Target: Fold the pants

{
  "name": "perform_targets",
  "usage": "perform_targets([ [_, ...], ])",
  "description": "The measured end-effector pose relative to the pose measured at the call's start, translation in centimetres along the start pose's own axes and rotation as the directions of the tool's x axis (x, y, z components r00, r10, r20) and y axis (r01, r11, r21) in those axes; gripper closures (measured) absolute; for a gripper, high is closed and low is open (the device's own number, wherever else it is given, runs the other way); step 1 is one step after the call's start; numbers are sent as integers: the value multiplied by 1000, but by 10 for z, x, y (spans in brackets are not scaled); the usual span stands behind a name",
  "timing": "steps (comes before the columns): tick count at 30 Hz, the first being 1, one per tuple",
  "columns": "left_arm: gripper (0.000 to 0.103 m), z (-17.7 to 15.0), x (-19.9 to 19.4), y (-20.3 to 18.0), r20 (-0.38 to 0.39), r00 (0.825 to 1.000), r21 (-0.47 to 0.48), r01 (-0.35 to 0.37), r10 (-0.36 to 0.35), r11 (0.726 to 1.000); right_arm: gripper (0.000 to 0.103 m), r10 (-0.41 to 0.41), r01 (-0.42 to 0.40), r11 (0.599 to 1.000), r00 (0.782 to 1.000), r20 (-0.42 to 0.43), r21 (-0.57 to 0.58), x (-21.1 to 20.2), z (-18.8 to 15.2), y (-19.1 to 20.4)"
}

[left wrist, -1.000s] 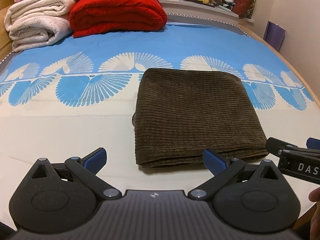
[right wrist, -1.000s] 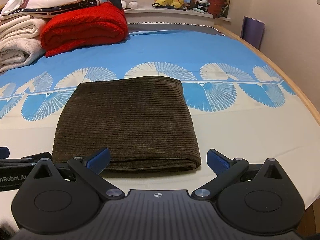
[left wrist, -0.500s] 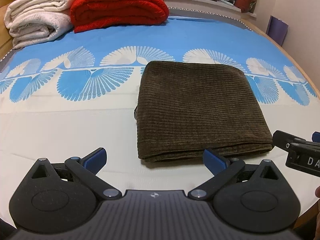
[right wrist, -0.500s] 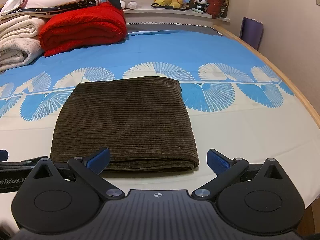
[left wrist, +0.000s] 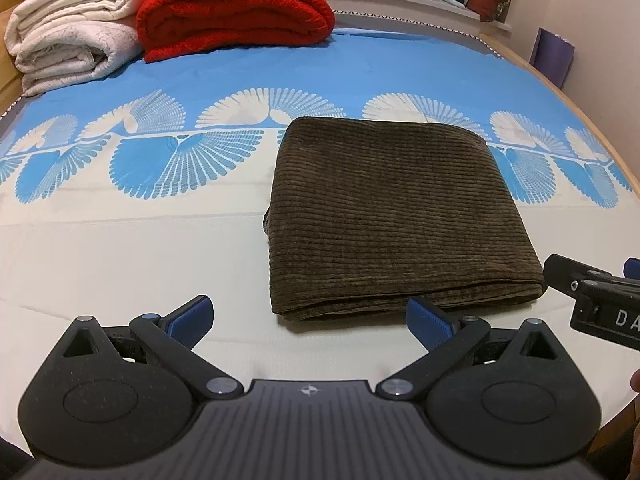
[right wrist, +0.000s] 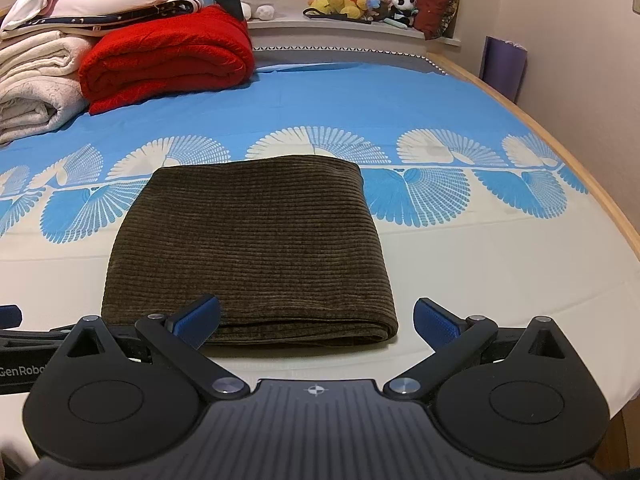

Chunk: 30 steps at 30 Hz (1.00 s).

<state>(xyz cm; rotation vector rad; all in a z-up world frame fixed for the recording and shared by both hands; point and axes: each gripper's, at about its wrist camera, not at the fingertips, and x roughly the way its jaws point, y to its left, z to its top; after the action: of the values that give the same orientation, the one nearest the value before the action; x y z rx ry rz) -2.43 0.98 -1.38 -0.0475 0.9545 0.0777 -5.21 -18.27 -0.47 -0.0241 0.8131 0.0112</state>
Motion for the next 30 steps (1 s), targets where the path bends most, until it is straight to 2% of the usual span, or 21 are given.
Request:
perform_targets([
  [30, 0, -1, 1, 0, -6, 1000, -5, 12, -12, 1000, 1, 3, -3, 1000, 1000, 1, -2, -2, 1, 3],
])
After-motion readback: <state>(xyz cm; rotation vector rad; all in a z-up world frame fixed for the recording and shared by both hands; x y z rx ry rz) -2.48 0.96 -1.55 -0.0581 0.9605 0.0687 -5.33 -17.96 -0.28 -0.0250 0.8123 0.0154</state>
